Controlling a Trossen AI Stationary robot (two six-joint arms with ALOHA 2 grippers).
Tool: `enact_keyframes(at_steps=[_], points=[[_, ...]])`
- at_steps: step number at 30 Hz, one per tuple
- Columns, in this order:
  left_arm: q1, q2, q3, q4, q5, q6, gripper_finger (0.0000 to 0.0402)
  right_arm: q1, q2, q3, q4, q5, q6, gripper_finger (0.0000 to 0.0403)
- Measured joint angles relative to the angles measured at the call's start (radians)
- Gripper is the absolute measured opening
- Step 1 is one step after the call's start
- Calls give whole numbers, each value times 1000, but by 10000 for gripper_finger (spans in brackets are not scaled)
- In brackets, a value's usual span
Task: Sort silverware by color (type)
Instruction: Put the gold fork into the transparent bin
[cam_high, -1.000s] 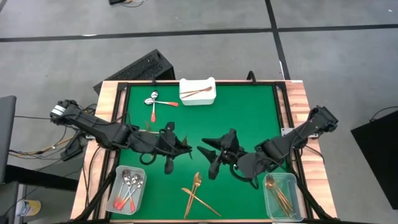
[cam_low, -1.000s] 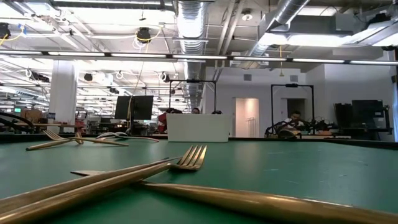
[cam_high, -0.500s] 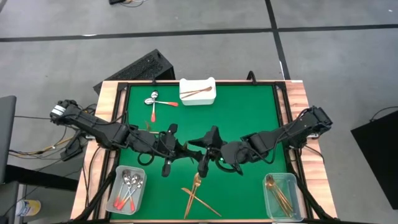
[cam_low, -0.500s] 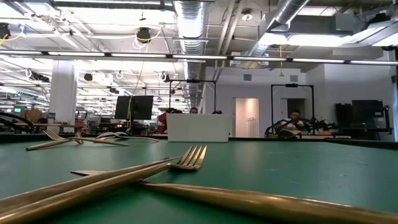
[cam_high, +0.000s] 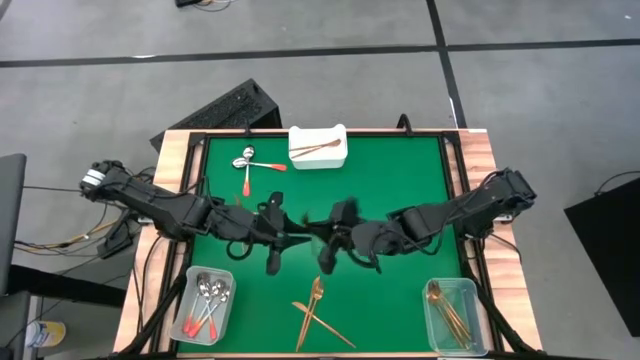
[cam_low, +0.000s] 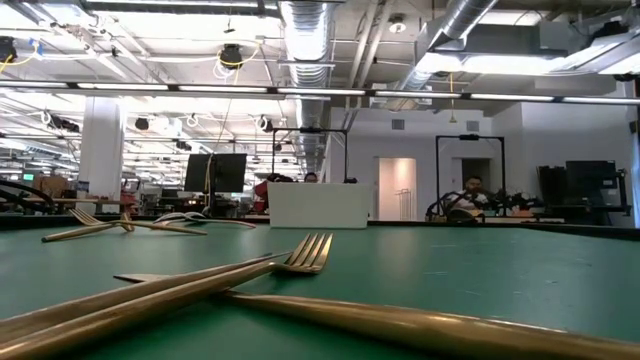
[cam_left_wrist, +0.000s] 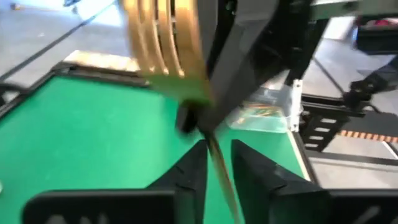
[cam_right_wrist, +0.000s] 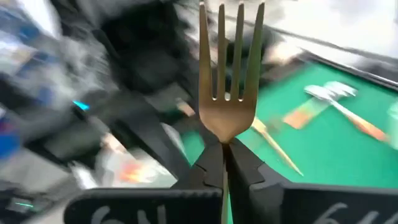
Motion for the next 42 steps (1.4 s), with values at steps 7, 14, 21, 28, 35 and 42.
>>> enact_keyframes(at_steps=[7,14,21,28,35,42], points=[[-1,-51,1,-214,-58,-112,133,80,-149,57,-670,13,422,12],[-3,-58,2,-336,-64,-209,157,253,-173,54,-1156,-151,881,12],[-5,-58,2,-379,-73,-242,157,497,-167,-64,-1248,-283,1281,12],[-3,-58,2,-379,-95,-174,157,647,-167,-239,-1159,-436,1520,14],[5,-58,1,-379,-94,-145,157,678,-167,-388,-990,-489,1542,53],[4,-58,1,-383,-91,-190,157,671,-167,-427,-990,-495,1559,127]])
